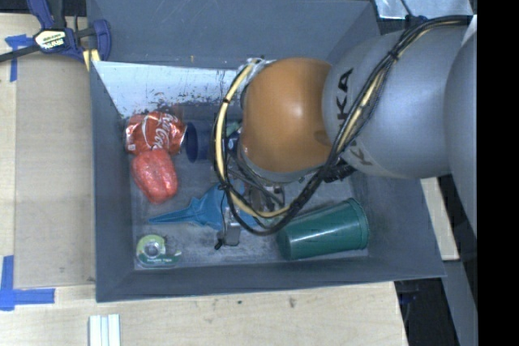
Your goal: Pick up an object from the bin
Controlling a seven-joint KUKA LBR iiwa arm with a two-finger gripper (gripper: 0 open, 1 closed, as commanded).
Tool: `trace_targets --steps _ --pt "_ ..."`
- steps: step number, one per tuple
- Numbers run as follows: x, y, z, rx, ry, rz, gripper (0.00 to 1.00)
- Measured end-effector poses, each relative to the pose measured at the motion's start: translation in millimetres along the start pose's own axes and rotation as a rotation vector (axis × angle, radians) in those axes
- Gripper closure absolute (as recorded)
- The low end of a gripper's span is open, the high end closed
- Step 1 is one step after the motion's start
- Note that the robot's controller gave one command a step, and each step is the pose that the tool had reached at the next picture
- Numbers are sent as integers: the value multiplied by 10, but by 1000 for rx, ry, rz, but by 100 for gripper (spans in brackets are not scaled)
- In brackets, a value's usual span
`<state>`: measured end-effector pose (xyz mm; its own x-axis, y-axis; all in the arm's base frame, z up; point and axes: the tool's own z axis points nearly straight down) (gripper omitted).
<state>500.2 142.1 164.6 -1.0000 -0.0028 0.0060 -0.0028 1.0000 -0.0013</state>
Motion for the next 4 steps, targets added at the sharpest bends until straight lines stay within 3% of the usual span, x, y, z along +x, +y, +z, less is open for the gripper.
trace_targets --steps 1,3,4 --pt "-19 -5 -45 -2 -8 3 0" --pt "-541 -252 955 -2 -6 -86 0" --pt "-323 -251 937 -3 -15 -51 0"
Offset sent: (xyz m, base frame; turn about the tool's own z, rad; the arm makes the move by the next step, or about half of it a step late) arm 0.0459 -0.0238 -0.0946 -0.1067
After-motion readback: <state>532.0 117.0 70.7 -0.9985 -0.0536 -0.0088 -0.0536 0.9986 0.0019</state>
